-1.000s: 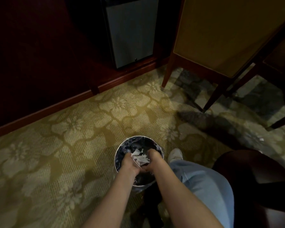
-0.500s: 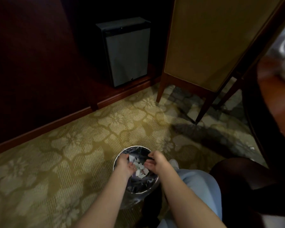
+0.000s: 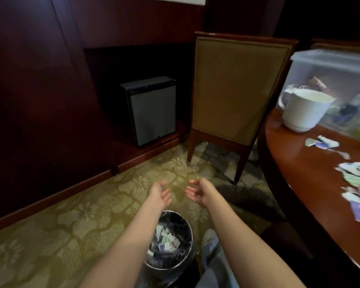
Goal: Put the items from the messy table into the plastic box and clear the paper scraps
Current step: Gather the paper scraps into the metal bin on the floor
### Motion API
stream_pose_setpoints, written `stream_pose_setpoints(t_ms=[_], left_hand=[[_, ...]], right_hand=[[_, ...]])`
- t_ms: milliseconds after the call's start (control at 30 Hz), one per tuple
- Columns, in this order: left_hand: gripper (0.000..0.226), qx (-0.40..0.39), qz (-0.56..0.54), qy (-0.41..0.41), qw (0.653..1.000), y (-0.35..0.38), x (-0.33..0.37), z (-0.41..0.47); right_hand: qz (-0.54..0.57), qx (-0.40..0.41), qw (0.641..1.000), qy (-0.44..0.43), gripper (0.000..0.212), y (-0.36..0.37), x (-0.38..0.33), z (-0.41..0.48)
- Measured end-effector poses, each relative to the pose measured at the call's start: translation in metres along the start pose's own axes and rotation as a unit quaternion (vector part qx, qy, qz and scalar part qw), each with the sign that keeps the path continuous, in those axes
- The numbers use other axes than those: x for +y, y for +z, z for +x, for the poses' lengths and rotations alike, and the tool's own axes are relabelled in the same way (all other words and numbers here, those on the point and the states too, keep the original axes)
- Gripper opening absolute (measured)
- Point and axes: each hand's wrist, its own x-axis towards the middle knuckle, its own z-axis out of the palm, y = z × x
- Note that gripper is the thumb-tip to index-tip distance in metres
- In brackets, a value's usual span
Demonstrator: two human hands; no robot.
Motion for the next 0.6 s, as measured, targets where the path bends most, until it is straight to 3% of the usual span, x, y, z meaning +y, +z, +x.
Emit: stream_pose_setpoints(t_ms=[600], left_hand=[[0.041,-0.189,0.059,0.14,0.97,0.125,0.025,-0.131]], right_hand=[[0.105,-0.064,0.976,-0.179,0.03,-0.06,-0.123,-0.131]])
